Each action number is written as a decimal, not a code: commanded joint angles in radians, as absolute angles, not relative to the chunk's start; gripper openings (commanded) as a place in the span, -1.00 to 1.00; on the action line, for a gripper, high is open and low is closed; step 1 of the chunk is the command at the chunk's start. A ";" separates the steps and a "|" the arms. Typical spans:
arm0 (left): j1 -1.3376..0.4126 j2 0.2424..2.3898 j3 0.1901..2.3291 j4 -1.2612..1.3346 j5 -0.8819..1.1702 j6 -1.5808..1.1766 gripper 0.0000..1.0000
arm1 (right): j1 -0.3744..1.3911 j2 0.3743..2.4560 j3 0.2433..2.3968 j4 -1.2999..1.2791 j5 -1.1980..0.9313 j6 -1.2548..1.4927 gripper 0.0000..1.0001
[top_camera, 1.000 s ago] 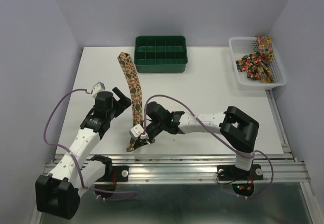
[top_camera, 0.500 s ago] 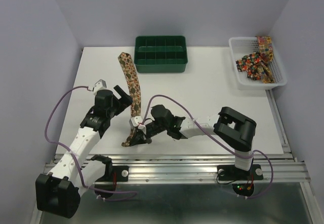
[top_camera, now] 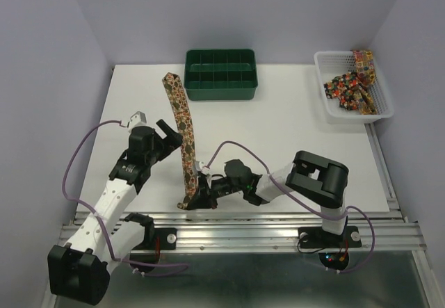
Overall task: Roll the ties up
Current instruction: Roll the tie
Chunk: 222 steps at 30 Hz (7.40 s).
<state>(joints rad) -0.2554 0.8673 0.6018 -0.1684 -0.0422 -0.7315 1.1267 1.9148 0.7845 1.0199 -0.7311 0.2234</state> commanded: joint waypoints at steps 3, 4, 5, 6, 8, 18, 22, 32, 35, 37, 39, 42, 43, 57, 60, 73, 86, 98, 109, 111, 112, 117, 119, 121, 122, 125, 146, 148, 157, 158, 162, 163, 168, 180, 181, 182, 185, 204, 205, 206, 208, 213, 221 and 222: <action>-0.258 0.822 0.572 -0.155 -0.012 -0.732 0.98 | 1.135 1.937 0.765 1.152 -0.623 0.382 -0.99; -0.258 0.816 0.562 -0.156 -0.008 -0.735 0.98 | 1.135 1.934 0.770 1.140 -0.594 0.388 -0.99; -0.258 0.812 0.555 -0.152 -0.005 -0.732 0.98 | 1.137 1.934 0.772 1.126 -0.583 0.397 -0.99; -0.258 0.795 0.548 -0.146 0.029 -0.733 0.98 | 1.135 1.930 0.773 1.112 -0.571 0.391 -0.99; -0.259 0.775 0.523 -0.137 0.046 -0.730 0.98 | 1.135 1.918 0.785 1.086 -0.520 0.384 -0.99; -0.259 0.726 0.471 -0.120 0.074 -0.761 0.98 | 1.111 1.951 0.789 1.035 -0.456 0.417 -0.99; -0.259 0.723 0.445 -0.106 0.081 -0.758 0.97 | 1.083 1.951 0.756 1.150 -0.527 0.511 -0.99; -0.259 0.791 0.417 0.058 0.323 -0.735 0.97 | 1.088 1.994 0.727 1.310 -0.733 0.621 -0.99; -0.267 0.813 0.394 0.100 0.405 -0.724 0.98 | 1.092 2.022 0.710 1.415 -0.764 0.672 -0.99; -0.284 0.802 0.371 0.103 0.442 -0.730 0.98 | 1.095 2.025 0.703 1.418 -0.761 0.684 -0.99; -0.316 0.772 0.341 0.103 0.457 -0.745 0.98 | 1.097 2.011 0.700 1.369 -0.743 0.639 -0.99; -0.353 0.720 0.313 0.075 0.442 -0.770 0.98 | 1.100 1.967 0.703 1.202 -0.658 0.540 -0.99; -0.363 0.710 0.304 0.068 0.430 -0.779 0.98 | 1.100 1.960 0.704 1.172 -0.638 0.523 -0.99; -0.518 0.670 0.258 -0.130 0.157 -0.979 0.98 | 1.109 1.959 0.647 1.246 -0.608 0.545 -0.99; -0.518 0.605 0.311 -0.213 0.055 -0.997 0.88 | 1.109 1.951 0.632 1.242 -0.597 0.537 -0.99; -0.529 0.663 0.347 -0.304 0.127 -0.933 -1.00 | 1.109 1.934 0.623 1.250 -0.586 0.546 -0.99; -0.575 0.692 0.258 -0.210 0.272 -0.884 -1.00 | 1.108 1.930 0.624 1.242 -0.606 0.552 -0.99; -0.669 0.781 0.298 -0.316 0.163 -0.962 -1.00 | 1.109 1.887 0.594 1.252 -0.586 0.558 -0.99; -0.698 0.850 0.328 -0.340 0.121 -1.012 -1.00 | 1.108 1.827 0.558 1.227 -0.517 0.552 -0.99; -0.704 0.848 0.337 -0.351 0.109 -1.019 -1.00 | 1.108 1.827 0.558 1.194 -0.476 0.543 -0.99; -0.704 0.845 0.344 -0.356 0.101 -1.023 -1.00 | 1.106 1.830 0.563 1.178 -0.462 0.543 -0.99; -0.707 0.802 0.370 -0.390 0.055 -1.049 -1.00 | 1.108 1.856 0.577 1.187 -0.384 0.525 -0.99; -0.707 0.772 0.367 -0.394 0.048 -1.063 -1.00 | 1.108 1.861 0.592 1.160 -0.361 0.517 -0.99; -0.707 0.746 0.364 -0.397 0.046 -1.068 -1.00 | 1.106 1.868 0.594 1.161 -0.339 0.522 -0.99; -0.707 0.739 0.361 -0.399 0.046 -1.077 -1.00 | 1.106 1.868 0.597 1.157 -0.325 0.526 -0.99; -0.707 0.730 0.370 -0.406 0.032 -1.081 -1.00 | 1.106 1.879 0.615 1.097 -0.299 0.523 -0.99; -0.707 0.726 0.474 -0.410 -0.046 -1.005 -0.60 | 1.082 1.965 0.626 1.161 -0.259 0.621 -0.99; -0.709 0.727 0.469 -0.411 -0.051 -1.009 -0.60 | 1.077 1.965 0.629 1.155 -0.244 0.630 -0.99; -0.707 0.696 0.430 -0.370 -0.043 -1.034 -0.59 | 1.054 1.951 0.678 1.137 -0.317 0.635 -0.99; -0.709 0.693 0.423 -0.368 -0.043 -1.037 -0.59 | 1.054 1.953 0.681 1.140 -0.330 0.638 -0.99; -0.707 0.686 0.414 -0.371 -0.052 -1.049 -0.59 | 1.043 1.960 0.686 1.137 -0.334 0.658 -0.99; -0.707 0.686 0.414 -0.374 -0.055 -1.051 -0.60 | 1.040 1.967 0.689 1.129 -0.333 0.663 -0.99; -0.707 0.701 0.402 -0.379 -0.081 -1.072 -0.62 | 1.016 1.999 0.718 1.095 -0.339 0.695 -0.99; -0.709 0.733 0.390 -0.354 -0.118 -1.098 -0.69 | 0.969 2.057 0.758 1.115 -0.403 0.704 -0.97; -0.707 0.747 0.388 -0.350 -0.121 -1.101 -0.70 | 0.969 2.060 0.764 1.114 -0.413 0.701 -0.96; -0.707 0.756 0.388 -0.347 -0.127 -1.104 -0.70 | 0.969 2.062 0.767 1.112 -0.419 0.700 -0.95; -0.707 0.784 0.390 -0.347 -0.172 -1.130 -0.78 | 0.966 2.071 0.775 1.114 -0.443 0.706 -0.91; -0.707 0.724 0.356 -0.293 -0.127 -1.170 0.22 | 0.977 2.030 0.693 1.237 -0.546 0.687 -0.80; -0.707 0.732 0.357 -0.288 -0.127 -1.173 0.22 | 0.983 2.017 0.693 1.221 -0.532 0.674 -0.80; -0.707 0.736 0.357 -0.284 -0.126 -1.172 0.22 | 0.986 2.011 0.696 1.200 -0.522 0.661 -0.80; -0.707 0.753 0.362 -0.279 -0.111 -1.170 0.22 | 0.996 2.003 0.701 1.158 -0.506 0.626 -0.81; -0.707 0.804 0.394 -0.343 -0.078 -1.225 0.00 | 1.005 1.990 0.677 1.212 -0.497 0.601 -0.81; -0.709 0.778 0.413 -0.410 -0.068 -1.256 -0.36 | 1.045 1.968 0.664 1.206 -0.449 0.511 -0.81; -0.707 0.772 0.408 -0.410 -0.063 -1.256 -0.39 | 1.046 1.967 0.664 1.206 -0.449 0.505 -0.81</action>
<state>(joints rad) -0.7010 0.8013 0.3801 -0.3779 -0.0826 -1.2339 1.0271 2.0171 0.6807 1.1519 -0.4858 0.5751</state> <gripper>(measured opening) 0.328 0.100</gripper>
